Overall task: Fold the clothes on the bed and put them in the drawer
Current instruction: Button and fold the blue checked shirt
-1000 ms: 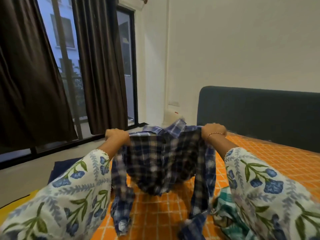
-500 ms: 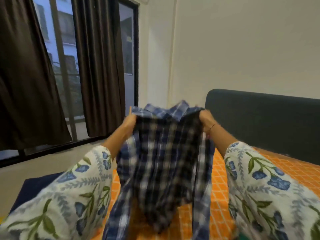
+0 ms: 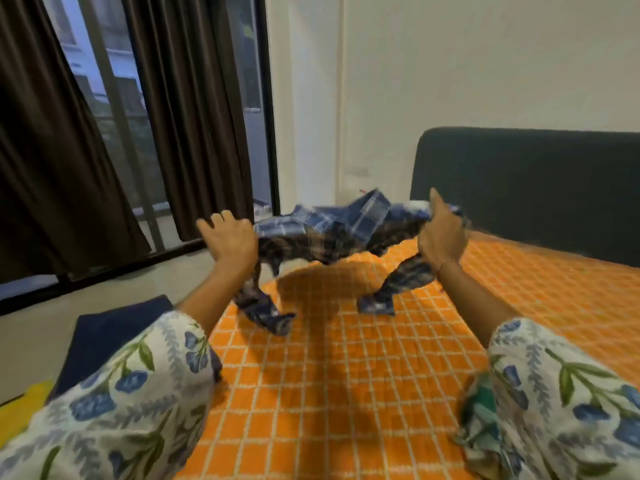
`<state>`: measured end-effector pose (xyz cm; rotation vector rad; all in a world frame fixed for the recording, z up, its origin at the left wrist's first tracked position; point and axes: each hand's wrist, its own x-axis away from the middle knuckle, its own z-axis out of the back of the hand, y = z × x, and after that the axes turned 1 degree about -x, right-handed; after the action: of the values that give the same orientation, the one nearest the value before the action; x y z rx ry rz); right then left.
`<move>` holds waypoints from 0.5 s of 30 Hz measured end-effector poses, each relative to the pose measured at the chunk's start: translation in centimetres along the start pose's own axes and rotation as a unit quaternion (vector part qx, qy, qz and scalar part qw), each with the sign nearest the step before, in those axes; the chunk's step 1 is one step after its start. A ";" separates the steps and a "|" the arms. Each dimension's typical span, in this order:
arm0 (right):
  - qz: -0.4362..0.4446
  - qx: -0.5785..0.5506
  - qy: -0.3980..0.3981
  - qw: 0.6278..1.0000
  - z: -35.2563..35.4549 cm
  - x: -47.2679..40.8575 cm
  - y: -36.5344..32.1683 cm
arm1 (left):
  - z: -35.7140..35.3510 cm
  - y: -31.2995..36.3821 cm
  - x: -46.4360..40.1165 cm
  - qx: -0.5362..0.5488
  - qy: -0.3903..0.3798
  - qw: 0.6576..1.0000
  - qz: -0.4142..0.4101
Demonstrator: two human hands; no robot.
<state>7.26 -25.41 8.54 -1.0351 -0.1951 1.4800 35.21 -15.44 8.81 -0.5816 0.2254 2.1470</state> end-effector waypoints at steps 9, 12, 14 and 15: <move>-0.085 0.111 -0.177 0.974 -5.8 16.3 15.3 | -14.9 -2.5 16.1 0.027 -0.107 0.980 -0.167; -0.106 0.150 -0.254 0.950 -7.2 20.3 19.3 | -17.5 -2.8 20.4 0.025 -0.151 0.970 -0.186; -0.121 0.207 -0.303 0.922 -7.4 22.8 20.8 | -19.7 -3.4 22.4 0.018 -0.189 0.965 -0.183; -0.119 0.228 -0.321 0.912 -7.7 24.0 21.5 | -20.8 -3.7 23.4 0.024 -0.204 0.963 -0.176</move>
<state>0.99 -12.96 -21.46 -0.1181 -0.4031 1.4986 33.02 -4.05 -20.56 -0.1253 -0.0520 1.8552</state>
